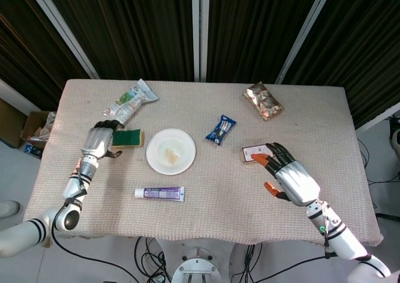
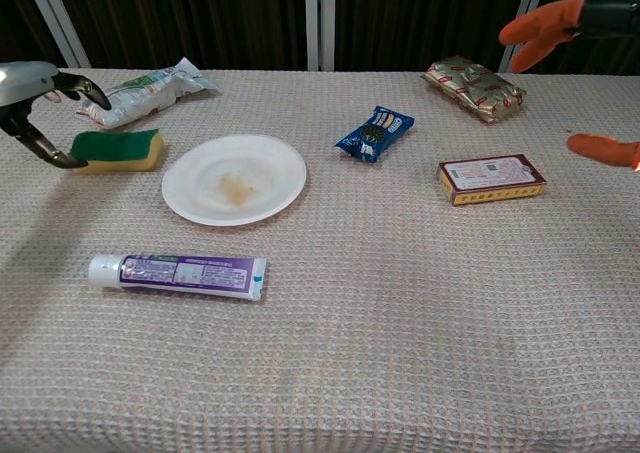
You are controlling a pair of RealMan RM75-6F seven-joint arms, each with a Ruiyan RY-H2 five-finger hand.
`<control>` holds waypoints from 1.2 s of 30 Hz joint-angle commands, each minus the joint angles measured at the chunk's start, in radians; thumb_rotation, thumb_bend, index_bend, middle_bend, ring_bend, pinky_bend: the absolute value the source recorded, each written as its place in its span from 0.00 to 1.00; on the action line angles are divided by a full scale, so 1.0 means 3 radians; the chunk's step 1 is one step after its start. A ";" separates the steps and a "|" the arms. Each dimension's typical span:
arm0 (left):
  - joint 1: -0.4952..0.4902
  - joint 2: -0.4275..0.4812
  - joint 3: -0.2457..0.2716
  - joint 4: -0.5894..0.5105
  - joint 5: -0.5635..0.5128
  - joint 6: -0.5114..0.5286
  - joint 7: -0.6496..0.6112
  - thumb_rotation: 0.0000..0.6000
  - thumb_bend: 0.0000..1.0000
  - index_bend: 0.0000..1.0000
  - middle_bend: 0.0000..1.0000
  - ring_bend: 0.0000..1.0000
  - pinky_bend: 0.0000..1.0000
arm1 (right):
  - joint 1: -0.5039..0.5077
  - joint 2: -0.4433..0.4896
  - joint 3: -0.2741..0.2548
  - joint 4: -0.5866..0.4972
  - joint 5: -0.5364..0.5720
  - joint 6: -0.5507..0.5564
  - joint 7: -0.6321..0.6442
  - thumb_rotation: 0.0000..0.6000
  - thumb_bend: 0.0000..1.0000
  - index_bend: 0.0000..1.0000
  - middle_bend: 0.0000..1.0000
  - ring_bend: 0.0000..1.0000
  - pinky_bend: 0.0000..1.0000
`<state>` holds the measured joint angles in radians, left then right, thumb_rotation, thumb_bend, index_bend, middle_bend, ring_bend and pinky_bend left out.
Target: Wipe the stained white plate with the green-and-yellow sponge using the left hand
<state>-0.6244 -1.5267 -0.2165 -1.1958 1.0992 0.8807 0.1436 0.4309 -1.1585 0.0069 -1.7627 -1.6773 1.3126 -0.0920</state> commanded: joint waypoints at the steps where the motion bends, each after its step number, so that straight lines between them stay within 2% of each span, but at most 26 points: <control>1: -0.0041 -0.0115 -0.0020 0.0134 -0.0091 -0.0043 0.0013 1.00 0.16 0.26 0.17 0.15 0.16 | -0.0111 0.0132 0.0005 -0.0086 0.0065 0.0072 -0.0042 1.00 0.27 0.16 0.22 0.00 0.08; 17: -0.0216 -0.0438 -0.0115 0.0534 -0.0266 -0.0173 -0.0025 1.00 0.19 0.31 0.22 0.18 0.18 | -0.0180 0.0024 -0.0032 0.0036 0.0137 -0.0055 -0.0007 1.00 0.27 0.16 0.22 0.00 0.08; 22: -0.0231 -0.0464 -0.0085 0.0605 -0.0222 -0.0187 -0.0045 1.00 0.25 0.37 0.31 0.23 0.20 | -0.0190 0.0011 -0.0025 0.0050 0.0167 -0.0083 -0.0009 1.00 0.27 0.16 0.22 0.00 0.08; 27: -0.0239 -0.0460 -0.0057 0.0675 -0.0188 -0.0230 -0.0080 1.00 0.29 0.42 0.35 0.26 0.21 | -0.0196 -0.0003 -0.0013 0.0054 0.0195 -0.0111 -0.0026 1.00 0.27 0.16 0.22 0.00 0.08; 33: -0.0233 -0.0486 -0.0036 0.0758 -0.0061 -0.0143 -0.0176 1.00 0.31 0.57 0.51 0.40 0.33 | -0.0198 -0.0022 0.0003 0.0056 0.0225 -0.0139 -0.0044 1.00 0.27 0.16 0.22 0.00 0.08; 36: -0.0221 -0.0443 0.0022 0.0705 0.0094 -0.0034 -0.0171 1.00 0.31 0.61 0.54 0.43 0.36 | -0.0200 -0.0023 0.0015 0.0060 0.0237 -0.0143 -0.0041 1.00 0.27 0.16 0.22 0.00 0.08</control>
<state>-0.6933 -1.6666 -0.2206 -0.9764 1.1046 0.8519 0.0923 0.3709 -1.1654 0.0115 -1.7449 -1.6061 1.2697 -0.1044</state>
